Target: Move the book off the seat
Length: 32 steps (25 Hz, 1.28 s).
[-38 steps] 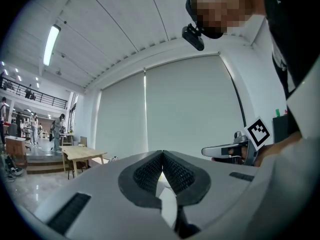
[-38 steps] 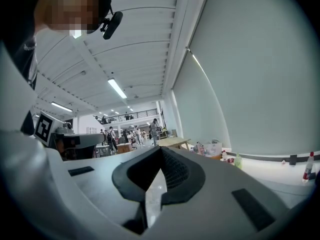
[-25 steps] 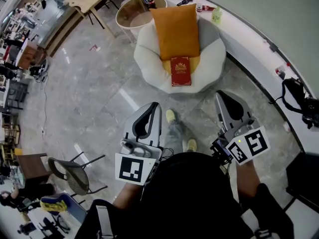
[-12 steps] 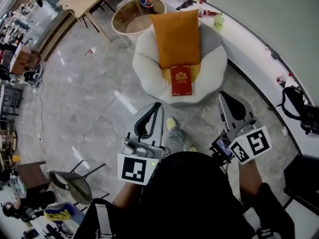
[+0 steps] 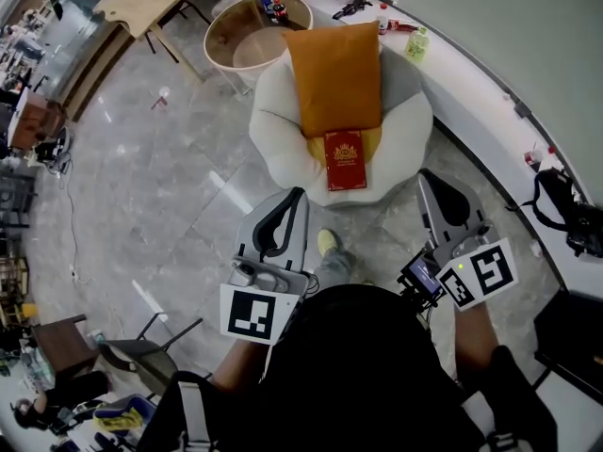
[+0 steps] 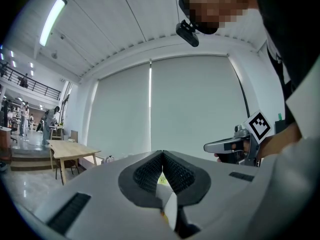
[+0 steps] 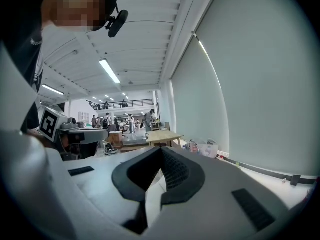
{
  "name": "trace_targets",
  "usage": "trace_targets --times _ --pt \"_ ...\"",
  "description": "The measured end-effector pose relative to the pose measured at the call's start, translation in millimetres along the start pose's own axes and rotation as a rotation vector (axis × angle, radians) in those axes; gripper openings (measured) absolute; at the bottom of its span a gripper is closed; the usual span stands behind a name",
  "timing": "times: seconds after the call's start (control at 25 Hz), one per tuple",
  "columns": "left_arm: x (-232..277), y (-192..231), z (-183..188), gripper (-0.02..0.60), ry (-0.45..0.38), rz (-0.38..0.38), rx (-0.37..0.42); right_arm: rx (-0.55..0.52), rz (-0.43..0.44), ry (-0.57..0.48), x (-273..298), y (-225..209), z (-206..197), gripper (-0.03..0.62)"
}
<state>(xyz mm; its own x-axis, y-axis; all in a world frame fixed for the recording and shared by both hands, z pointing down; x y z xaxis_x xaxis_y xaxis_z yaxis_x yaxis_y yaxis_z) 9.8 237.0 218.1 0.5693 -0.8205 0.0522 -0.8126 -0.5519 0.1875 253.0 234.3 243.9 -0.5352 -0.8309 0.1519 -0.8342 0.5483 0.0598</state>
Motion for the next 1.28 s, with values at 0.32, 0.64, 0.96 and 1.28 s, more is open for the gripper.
trace_targets --times 0.32,0.64,0.96,1.28 --pt "18 51 -2 0.012 0.02 -0.003 -0.018 -0.016 -0.017 0.023 45 3 3 0.012" --pt "35 99 2 0.012 0.019 -0.02 -0.041 -0.031 -0.032 0.037 87 5 10 0.012" --pt "46 108 -2 0.012 0.021 -0.048 -0.057 -0.036 -0.042 0.068 99 3 6 0.012" --pt "60 109 1 0.012 0.02 -0.038 -0.06 -0.032 -0.041 0.063 107 -12 7 0.012"
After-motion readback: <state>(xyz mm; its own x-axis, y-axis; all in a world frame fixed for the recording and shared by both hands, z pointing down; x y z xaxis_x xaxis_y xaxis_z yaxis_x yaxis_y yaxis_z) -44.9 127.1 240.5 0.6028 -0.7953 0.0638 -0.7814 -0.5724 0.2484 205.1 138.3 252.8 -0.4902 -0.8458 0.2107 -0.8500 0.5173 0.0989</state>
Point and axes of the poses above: the fingertips, and each gripper's own axes: x forward along the fingers, y to its left, z out of its top, the point moved 7 cm from there along -x, backward along the fingers, and after that the axes turned 11 degrees about -x, right-handed, at the moved point
